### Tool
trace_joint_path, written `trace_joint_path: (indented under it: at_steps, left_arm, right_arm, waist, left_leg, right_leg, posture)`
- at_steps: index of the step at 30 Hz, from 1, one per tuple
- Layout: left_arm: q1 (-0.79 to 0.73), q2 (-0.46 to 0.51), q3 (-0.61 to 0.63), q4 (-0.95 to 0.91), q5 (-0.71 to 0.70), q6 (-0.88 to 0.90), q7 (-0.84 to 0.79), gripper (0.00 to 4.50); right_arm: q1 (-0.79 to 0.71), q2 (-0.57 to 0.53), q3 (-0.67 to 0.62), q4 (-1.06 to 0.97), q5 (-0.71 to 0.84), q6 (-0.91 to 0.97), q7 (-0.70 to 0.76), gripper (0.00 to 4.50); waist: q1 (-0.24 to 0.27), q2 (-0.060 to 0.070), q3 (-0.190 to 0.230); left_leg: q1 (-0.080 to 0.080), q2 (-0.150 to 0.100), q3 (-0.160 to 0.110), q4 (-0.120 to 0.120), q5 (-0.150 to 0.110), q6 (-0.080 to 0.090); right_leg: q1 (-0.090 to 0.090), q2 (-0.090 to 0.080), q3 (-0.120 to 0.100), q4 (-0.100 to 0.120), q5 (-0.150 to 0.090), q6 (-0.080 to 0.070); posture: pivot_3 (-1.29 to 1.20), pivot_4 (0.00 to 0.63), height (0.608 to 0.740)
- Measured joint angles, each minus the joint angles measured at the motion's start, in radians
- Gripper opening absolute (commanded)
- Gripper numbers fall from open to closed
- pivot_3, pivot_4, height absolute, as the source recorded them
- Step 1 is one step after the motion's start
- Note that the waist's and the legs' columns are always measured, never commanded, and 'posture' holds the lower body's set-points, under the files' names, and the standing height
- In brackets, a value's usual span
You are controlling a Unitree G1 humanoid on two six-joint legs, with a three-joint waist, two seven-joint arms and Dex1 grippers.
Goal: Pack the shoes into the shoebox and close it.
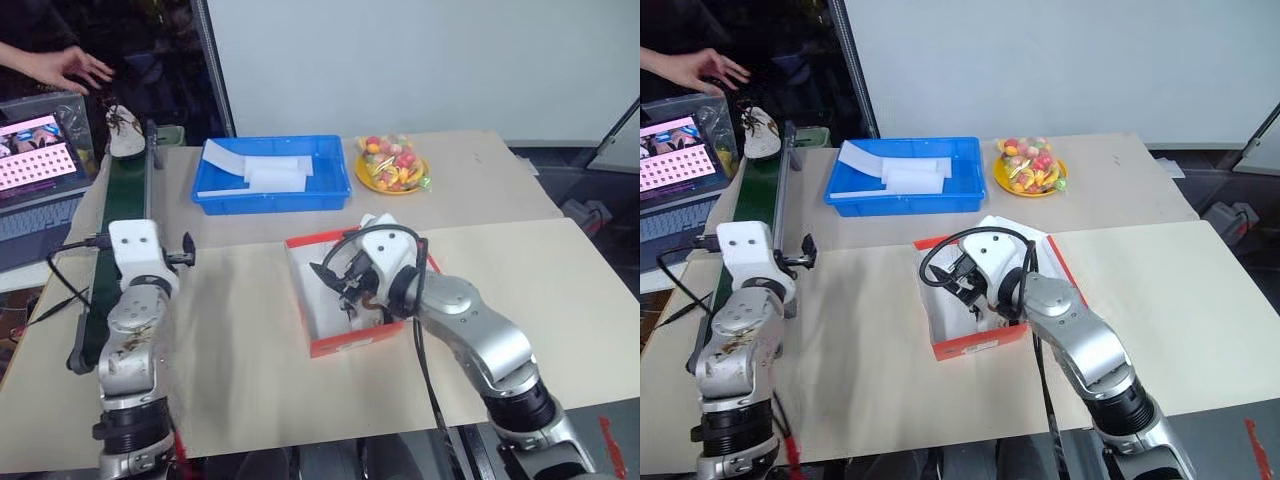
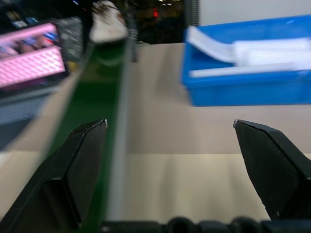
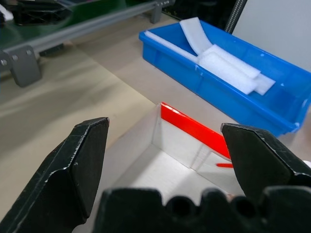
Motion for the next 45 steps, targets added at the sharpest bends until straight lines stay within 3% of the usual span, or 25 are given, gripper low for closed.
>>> trace_joint_path:
  at_steps: [12,21,45]
  left_arm:
    - [-0.047,-0.007,0.125,0.074,-0.03,0.1,0.06,4.5]
    - [-0.097,0.015,0.105,0.08,-0.037,0.207,0.048,4.5]
    - [-0.13,0.016,0.102,0.12,-0.04,0.244,0.049,4.5]
  right_arm:
    - [-0.037,0.068,-0.001,0.099,-0.06,-0.057,0.019,4.35]
    - [-0.039,0.083,0.015,0.115,-0.121,-0.059,0.023,4.35]
    - [-0.024,0.13,0.025,0.123,-0.167,-0.059,0.022,4.35]
  waist:
    - [0.004,0.0,0.0]
    - [0.001,-0.001,0.0]
    - [0.001,-0.001,0.0]
  left_leg:
    - [-0.001,0.0,-0.001,0.0,0.0,0.0]
    - [-0.001,0.0,-0.001,0.0,0.0,0.0]
    - [-0.001,0.0,-0.001,0.0,0.0,0.0]
  right_leg:
    - [0.0,0.0,-0.001,-0.001,0.0,0.0]
    - [-0.001,0.0,-0.001,0.0,0.0,0.0]
    - [-0.001,0.0,-0.001,0.0,0.0,0.0]
  posture:
    - [0.0,0.15,0.724]
    - [0.0,0.15,0.724]
    - [0.0,0.15,0.724]
